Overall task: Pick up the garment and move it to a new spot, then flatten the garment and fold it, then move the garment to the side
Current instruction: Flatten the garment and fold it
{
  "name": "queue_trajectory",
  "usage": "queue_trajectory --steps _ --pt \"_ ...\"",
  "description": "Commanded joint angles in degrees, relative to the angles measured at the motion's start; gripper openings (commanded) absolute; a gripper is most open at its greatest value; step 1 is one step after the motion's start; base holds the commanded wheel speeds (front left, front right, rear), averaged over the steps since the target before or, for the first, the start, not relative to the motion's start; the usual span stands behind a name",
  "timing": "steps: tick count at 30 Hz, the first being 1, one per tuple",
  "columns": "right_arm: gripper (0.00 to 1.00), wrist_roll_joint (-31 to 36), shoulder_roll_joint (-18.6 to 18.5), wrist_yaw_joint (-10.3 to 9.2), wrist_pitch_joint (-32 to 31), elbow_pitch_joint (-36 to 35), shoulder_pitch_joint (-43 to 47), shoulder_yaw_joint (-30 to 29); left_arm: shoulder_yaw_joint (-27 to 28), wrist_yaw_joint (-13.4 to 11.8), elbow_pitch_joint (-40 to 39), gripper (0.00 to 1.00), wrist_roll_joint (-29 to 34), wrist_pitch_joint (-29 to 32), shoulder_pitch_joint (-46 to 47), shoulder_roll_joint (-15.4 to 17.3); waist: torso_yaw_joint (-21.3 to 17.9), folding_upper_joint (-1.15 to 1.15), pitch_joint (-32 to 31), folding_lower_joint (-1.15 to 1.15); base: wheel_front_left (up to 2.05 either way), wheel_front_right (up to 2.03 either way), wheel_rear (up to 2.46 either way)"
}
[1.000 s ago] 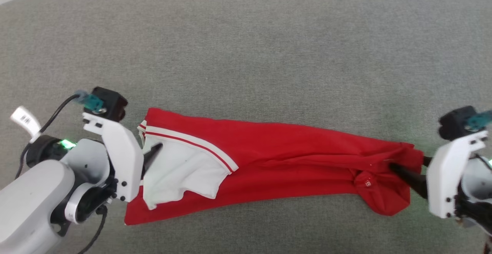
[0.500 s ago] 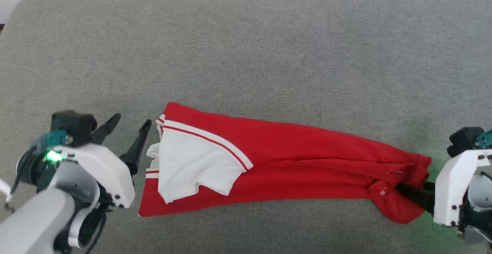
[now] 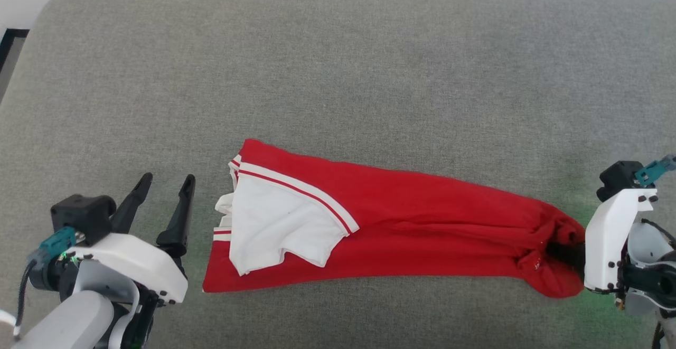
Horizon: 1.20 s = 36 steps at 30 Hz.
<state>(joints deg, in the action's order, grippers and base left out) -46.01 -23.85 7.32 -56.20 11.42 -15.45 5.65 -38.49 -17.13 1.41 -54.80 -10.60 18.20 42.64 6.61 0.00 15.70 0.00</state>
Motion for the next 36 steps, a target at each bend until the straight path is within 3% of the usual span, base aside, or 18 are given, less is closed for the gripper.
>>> queue_trajectory --steps 1,8,19,26,30,36 --pt "0.00 -1.1 0.7 0.29 1.0 0.9 -0.5 0.9 0.7 -0.1 0.1 1.00 -0.4 -1.4 -1.3 -0.5 0.0 0.00 -0.3 0.00 0.00 0.00 0.00" --pt "0.00 -1.7 -5.2 0.15 2.7 2.5 -2.7 -2.9 3.6 0.1 0.6 1.00 0.3 -4.2 -5.8 -2.3 -0.1 0.00 -2.1 0.00 0.00 0.00 0.00" --pt "0.00 1.7 -12.7 0.16 6.5 13.7 -6.7 -10.2 10.3 2.3 0.9 1.00 3.0 -4.6 -12.6 -6.7 0.4 0.00 -4.0 0.00 0.00 0.00 0.00" --pt "0.00 2.9 -13.3 0.16 7.2 19.2 -9.0 -10.0 15.0 4.0 1.0 1.00 5.2 -4.7 -16.0 -9.9 0.3 0.00 -4.9 0.00 0.00 0.00 0.00" --pt "0.00 -0.1 -12.7 0.16 5.9 15.8 -8.4 -7.8 16.8 5.0 1.1 1.00 6.7 -4.7 -17.4 -11.4 0.2 0.00 -5.3 0.00 0.00 0.00 0.00" --pt "0.00 -4.8 -10.8 0.17 4.0 3.0 -4.4 -5.2 18.4 5.6 1.2 1.00 7.9 -4.7 -18.9 -12.8 0.4 0.00 -5.7 0.00 0.00 0.00 0.00"
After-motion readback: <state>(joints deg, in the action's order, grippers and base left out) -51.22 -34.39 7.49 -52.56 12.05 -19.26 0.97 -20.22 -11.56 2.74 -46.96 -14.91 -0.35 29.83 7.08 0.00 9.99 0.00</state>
